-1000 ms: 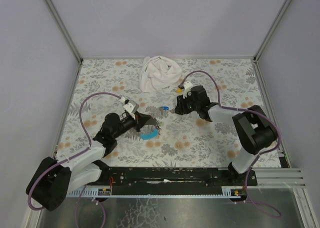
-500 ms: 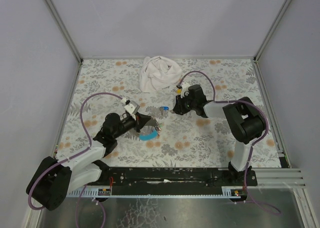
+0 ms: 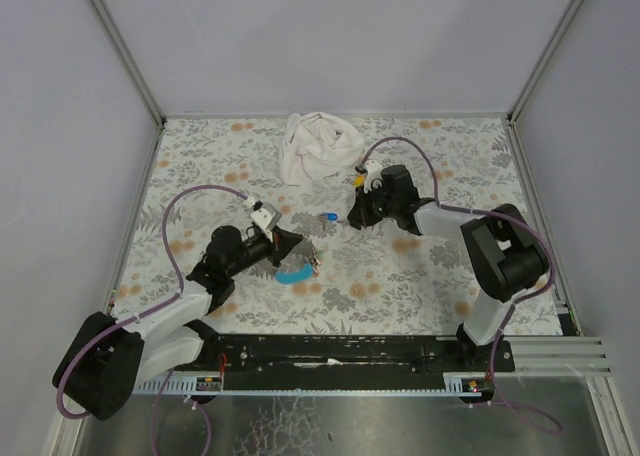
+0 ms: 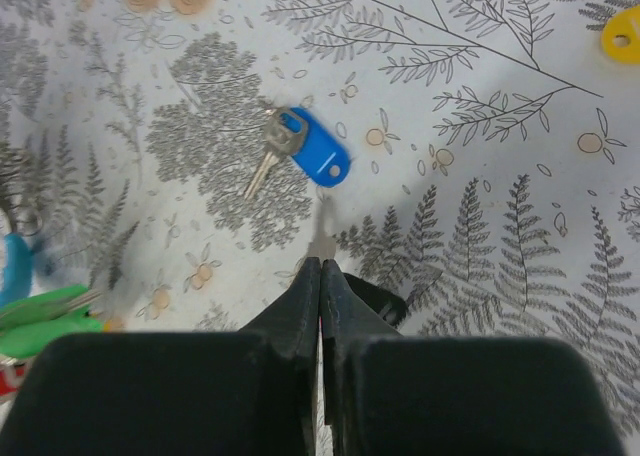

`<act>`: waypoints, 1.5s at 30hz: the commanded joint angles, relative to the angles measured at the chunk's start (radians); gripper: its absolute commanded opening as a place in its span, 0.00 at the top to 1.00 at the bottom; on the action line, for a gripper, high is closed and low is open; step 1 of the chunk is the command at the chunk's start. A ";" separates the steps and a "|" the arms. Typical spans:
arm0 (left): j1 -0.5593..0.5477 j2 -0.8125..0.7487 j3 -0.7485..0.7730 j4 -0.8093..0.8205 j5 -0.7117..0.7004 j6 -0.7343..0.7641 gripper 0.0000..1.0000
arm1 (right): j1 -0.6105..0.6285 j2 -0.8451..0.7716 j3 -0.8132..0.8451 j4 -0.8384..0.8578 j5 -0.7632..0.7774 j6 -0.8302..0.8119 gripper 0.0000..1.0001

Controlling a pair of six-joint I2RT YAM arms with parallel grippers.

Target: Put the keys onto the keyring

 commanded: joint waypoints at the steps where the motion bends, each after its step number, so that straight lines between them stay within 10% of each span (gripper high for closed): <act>1: -0.003 -0.008 0.032 0.011 0.025 0.029 1.00 | -0.004 -0.126 -0.019 -0.085 -0.027 0.003 1.00; 21: -0.004 -0.002 0.052 0.008 0.129 0.016 1.00 | 0.187 -0.553 -0.175 -0.614 0.266 0.091 1.00; 45: -0.006 0.020 0.080 0.009 0.186 -0.017 1.00 | 0.298 -0.411 -0.263 -0.368 0.418 0.136 0.98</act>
